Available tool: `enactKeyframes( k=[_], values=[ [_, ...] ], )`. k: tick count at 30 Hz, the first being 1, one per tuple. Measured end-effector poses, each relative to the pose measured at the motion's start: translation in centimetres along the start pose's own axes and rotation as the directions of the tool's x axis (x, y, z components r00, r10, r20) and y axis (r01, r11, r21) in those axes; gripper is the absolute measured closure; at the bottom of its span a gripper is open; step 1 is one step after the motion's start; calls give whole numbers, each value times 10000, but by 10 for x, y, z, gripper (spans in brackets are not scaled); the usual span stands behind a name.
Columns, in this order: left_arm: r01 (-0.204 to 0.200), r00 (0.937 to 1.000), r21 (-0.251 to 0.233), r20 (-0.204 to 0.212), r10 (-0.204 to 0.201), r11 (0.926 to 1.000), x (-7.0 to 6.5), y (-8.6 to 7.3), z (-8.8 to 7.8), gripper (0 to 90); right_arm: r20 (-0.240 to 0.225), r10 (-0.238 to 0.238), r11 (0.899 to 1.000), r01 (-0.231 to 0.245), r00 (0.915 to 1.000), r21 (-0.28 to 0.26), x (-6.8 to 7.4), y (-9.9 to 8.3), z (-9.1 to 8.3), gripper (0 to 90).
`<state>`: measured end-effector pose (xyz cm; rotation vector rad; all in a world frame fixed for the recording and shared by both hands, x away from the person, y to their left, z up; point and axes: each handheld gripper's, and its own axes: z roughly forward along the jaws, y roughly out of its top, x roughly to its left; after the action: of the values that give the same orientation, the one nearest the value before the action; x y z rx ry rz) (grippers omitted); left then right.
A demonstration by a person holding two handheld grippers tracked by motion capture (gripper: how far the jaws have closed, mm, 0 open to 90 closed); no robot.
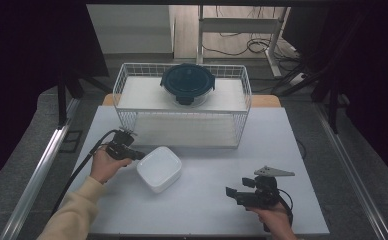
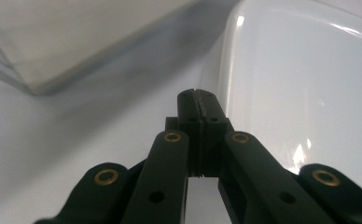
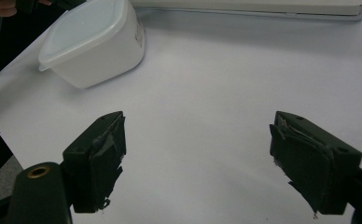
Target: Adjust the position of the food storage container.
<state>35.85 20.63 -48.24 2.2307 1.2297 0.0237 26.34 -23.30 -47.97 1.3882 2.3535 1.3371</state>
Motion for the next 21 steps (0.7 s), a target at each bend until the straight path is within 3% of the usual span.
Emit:
enactKeyframes(
  k=[6,10,13,15,17,21],
  values=[
    [-80,9980,45,626,77,10000,-14,-7,3,900,-5,-10,10000,10,10000,-32,1,0,-1,182],
    [-218,9934,145,1131,200,9997,-26,-12,6,900,-54,27,10000,-27,10000,-55,2,1,-1,182],
    [-395,9921,262,1200,361,9989,-32,-16,9,900,-72,-6,10000,6,10000,-56,2,1,-1,182],
    [-506,9895,346,1372,454,9981,-38,-19,14,900,-33,8,10000,-8,10000,-56,1,1,-1,182],
    [-540,9816,234,1845,488,9983,-45,-23,19,900,0,44,10000,-44,10000,-60,0,1,-1,185],
    [-579,9745,181,2181,525,9982,-54,-26,21,900,10,74,10000,-74,10000,-4,0,0,-1,185]
  ],
)
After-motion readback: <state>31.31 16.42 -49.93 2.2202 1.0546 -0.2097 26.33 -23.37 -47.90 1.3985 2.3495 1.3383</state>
